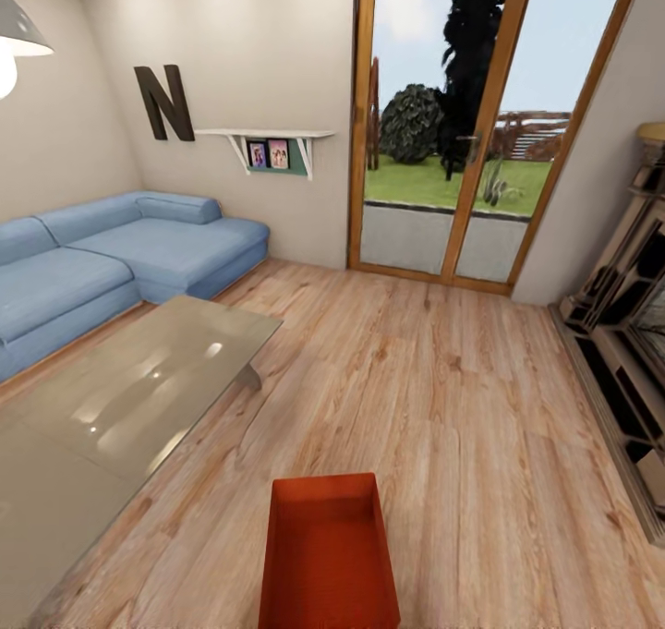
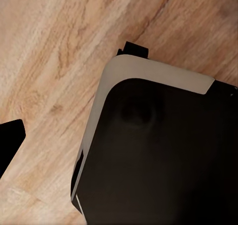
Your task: Move the two storage containers from the living room to the garage. In the garage, place one container on the floor and stack the other container on top of it (either order is fine).
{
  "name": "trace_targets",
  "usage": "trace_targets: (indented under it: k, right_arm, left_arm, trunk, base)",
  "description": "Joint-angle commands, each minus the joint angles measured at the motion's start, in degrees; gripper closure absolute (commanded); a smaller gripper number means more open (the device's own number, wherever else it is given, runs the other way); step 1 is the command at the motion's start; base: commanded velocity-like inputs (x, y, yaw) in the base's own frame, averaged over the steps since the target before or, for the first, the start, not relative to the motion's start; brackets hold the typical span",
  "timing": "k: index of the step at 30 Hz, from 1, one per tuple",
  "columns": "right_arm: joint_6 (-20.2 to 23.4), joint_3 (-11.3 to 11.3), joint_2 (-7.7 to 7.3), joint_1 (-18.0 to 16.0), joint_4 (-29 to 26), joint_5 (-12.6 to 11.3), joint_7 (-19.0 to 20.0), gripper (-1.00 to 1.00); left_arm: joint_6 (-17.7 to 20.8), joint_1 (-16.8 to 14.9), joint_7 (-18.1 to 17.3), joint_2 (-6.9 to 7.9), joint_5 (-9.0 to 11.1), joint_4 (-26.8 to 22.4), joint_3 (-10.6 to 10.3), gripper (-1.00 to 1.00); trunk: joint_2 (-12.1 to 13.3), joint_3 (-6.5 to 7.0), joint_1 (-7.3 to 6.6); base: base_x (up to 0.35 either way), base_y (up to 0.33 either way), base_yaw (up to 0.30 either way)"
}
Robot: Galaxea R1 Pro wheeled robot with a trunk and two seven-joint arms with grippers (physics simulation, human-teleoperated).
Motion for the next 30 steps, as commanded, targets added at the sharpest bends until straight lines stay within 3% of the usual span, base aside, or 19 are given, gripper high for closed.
trace_targets:
  k: [1,30]
  right_arm:
    - [-0.27,0.36,0.01,-0.07,0.17,0.2,-0.26,-1.0]
    - [-0.26,0.36,0.01,-0.07,0.17,0.2,-0.24,-1.0]
  left_arm:
    - [-0.12,-0.03,-0.13,-0.01,0.07,0.06,0.44,-1.0]
    - [-0.15,-0.03,-0.13,-0.04,0.07,0.06,0.35,-1.0]
  trunk:
    - [-0.03,-0.14,0.0]
    - [-0.03,-2.75,0.0]
  base:
    - [0.0,0.0,0.0]
    - [0.0,0.0,0.0]
